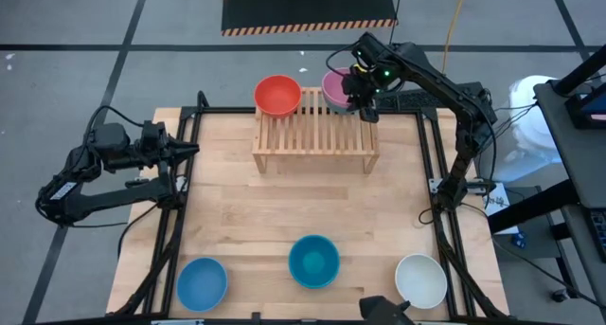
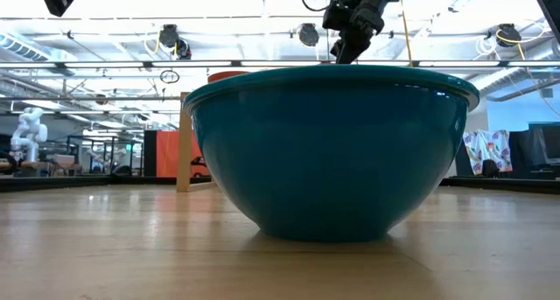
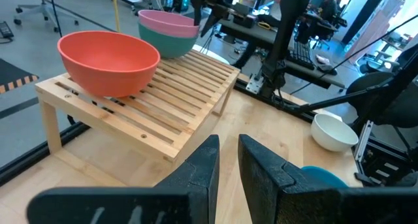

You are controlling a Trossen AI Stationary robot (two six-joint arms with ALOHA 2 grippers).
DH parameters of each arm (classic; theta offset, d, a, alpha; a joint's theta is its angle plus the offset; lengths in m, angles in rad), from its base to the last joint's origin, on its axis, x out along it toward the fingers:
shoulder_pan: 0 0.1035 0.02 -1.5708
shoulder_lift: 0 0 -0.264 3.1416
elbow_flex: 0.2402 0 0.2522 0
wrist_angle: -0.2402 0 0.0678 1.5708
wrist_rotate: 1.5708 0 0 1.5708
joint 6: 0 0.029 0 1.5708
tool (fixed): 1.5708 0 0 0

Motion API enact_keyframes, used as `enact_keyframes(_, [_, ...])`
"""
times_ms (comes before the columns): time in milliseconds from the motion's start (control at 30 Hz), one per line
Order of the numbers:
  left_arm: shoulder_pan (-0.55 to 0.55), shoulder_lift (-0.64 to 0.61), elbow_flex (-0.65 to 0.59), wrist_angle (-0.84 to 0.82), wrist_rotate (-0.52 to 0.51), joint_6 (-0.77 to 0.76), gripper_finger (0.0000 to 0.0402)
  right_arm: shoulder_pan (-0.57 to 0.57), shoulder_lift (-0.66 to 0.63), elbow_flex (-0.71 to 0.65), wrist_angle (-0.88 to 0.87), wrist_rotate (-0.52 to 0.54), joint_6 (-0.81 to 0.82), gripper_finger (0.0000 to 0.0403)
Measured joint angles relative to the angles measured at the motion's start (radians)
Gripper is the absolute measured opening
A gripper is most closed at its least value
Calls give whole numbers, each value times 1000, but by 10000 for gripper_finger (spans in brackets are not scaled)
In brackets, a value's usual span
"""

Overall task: Place and stack bowls onto a shelf
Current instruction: Stack the pink bowl on the green bowl on the shelf, then put the dark blue bowl on the shelf

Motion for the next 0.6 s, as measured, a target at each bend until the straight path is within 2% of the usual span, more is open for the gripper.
enact_keyframes(267, [0,0,0,0,0,0,62,35,-76,0,-1,7,-3,84])
enact_keyframes(467, [0,0,0,0,0,6,62,49,-150,0,67,212,-18,84])
enact_keyframes(533, [0,0,0,0,0,6,62,49,-174,0,75,233,-17,84])
enact_keyframes(600, [0,0,0,0,0,5,62,51,-196,0,69,206,32,84])
